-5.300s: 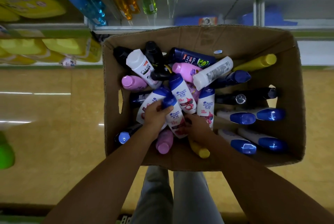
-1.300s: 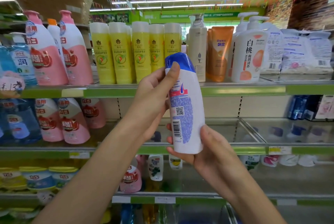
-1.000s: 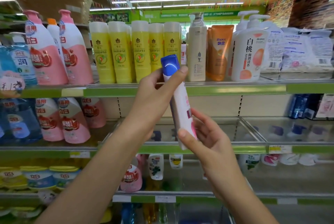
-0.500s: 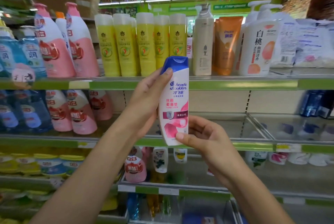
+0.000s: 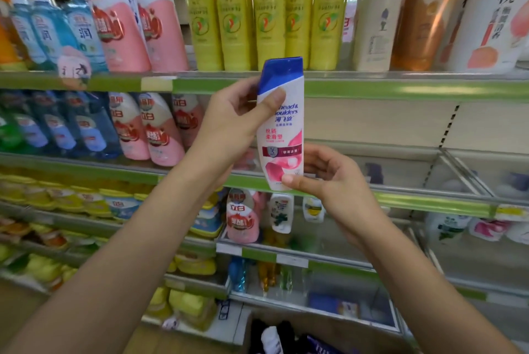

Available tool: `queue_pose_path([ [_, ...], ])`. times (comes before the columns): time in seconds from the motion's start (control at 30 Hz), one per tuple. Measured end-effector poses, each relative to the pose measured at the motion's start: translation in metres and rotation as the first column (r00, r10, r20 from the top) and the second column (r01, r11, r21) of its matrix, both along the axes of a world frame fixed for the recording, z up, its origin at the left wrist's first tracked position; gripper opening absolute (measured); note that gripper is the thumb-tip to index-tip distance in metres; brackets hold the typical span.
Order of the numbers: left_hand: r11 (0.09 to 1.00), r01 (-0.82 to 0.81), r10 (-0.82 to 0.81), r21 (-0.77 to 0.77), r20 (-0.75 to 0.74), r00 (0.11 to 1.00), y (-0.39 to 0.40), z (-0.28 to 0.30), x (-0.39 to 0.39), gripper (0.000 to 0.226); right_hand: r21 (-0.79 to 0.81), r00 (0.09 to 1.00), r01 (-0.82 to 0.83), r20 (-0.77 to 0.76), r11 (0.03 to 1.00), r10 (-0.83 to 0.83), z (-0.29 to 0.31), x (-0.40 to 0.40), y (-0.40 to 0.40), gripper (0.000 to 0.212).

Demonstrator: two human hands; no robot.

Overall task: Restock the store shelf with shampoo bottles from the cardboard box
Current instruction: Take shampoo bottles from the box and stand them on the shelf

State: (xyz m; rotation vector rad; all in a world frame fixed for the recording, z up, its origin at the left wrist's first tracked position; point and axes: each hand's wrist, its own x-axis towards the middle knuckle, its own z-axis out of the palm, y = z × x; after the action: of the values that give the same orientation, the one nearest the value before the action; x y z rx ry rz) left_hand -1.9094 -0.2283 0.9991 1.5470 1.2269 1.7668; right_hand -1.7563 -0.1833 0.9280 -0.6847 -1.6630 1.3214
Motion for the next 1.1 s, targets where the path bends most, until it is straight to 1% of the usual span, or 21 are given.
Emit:
queue_pose_path([
  [0.13, 0.999, -0.027, 0.027, -0.019, 0.018, 0.999, 0.014, -0.014, -0.028, 0.031, -0.021, 0.999, -0.015, 0.037, 1.0, 0.015, -0.009, -0.031, 0.015, 0.046],
  [0.27, 0.998, -0.041, 0.043, -0.049, 0.031, 0.999, 0.034, -0.03, -0.063, 0.039, -0.028, 0.996, 0.016, 0.085, 0.999, -0.014, -0.026, -0.069, 0.032, 0.045],
  [0.53, 0.993, -0.072, 0.07, -0.095, -0.022, 0.997, 0.091, -0.071, -0.132, 0.026, 0.007, 0.979, 0.113, 0.172, 0.994, -0.113, -0.062, -0.142, 0.081, 0.044],
  [0.7, 0.995, -0.068, 0.061, -0.067, -0.09, 0.994, 0.125, -0.088, -0.159, 0.025, 0.061, 0.96, 0.166, 0.218, 0.984, -0.175, -0.081, -0.177, 0.121, 0.042],
  [0.77, 0.996, -0.06, 0.053, -0.062, -0.109, 0.993, 0.139, -0.093, -0.166, 0.021, 0.096, 0.95, 0.158, 0.257, 0.983, -0.178, -0.085, -0.186, 0.138, 0.042],
  [0.83, 0.997, -0.049, 0.042, -0.065, -0.095, 0.995, 0.153, -0.099, -0.174, 0.02, 0.132, 0.934, 0.131, 0.315, 0.983, -0.167, -0.088, -0.194, 0.155, 0.046],
  [0.93, 0.996, -0.05, 0.043, -0.078, -0.085, 0.995, 0.173, -0.108, -0.186, 0.025, 0.165, 0.908, 0.102, 0.386, 0.981, -0.16, -0.092, -0.207, 0.177, 0.052],
  [1.0, 0.996, -0.046, 0.038, -0.083, -0.091, 0.995, 0.183, -0.113, -0.194, 0.029, 0.182, 0.9, 0.095, 0.405, 0.979, -0.162, -0.094, -0.216, 0.19, 0.053],
  [1.1, 0.994, -0.046, 0.038, -0.094, -0.087, 0.995, 0.199, -0.121, -0.203, 0.025, 0.172, 0.892, 0.086, 0.426, 0.981, -0.153, -0.099, -0.229, 0.208, 0.052],
])
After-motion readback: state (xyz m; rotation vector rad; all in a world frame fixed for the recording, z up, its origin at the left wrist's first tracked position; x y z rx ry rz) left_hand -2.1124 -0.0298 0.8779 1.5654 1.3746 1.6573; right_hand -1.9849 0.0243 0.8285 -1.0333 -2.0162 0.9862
